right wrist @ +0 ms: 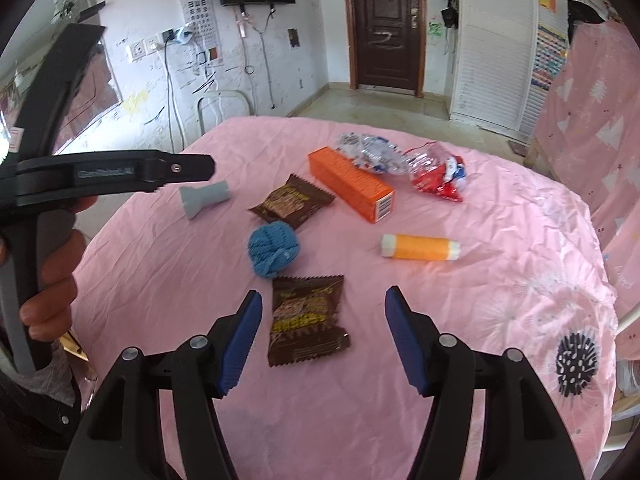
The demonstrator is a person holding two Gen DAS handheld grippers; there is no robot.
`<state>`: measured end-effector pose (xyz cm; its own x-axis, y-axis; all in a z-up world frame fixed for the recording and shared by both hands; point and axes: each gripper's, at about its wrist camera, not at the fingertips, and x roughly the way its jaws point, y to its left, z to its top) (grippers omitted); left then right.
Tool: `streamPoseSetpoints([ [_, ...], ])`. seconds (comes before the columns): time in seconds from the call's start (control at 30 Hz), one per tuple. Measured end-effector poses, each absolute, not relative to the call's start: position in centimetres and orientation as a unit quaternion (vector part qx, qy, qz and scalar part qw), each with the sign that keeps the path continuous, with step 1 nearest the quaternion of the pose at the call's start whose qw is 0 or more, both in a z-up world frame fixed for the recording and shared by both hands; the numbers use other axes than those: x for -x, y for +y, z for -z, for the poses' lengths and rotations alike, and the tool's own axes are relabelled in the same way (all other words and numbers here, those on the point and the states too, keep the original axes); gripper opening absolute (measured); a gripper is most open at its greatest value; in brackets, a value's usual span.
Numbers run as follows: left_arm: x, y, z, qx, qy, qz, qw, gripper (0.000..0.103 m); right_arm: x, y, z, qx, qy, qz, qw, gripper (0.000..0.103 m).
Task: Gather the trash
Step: 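Grasp the brown snack packet with the right tool while the left tool grasps the grey-blue cone, then carry the packet and cone to the orange bucket and open both tools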
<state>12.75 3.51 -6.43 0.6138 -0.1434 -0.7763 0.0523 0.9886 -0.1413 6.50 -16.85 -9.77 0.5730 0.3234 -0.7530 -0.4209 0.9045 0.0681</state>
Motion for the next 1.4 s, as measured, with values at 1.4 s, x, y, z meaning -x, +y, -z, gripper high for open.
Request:
streamPoseSetpoints([
  [1.4,-12.8,3.0,8.4,0.034,0.446,0.031,0.894,0.034,-6.2,-18.2,10.6,0.049,0.408,-0.199,0.89,0.028],
])
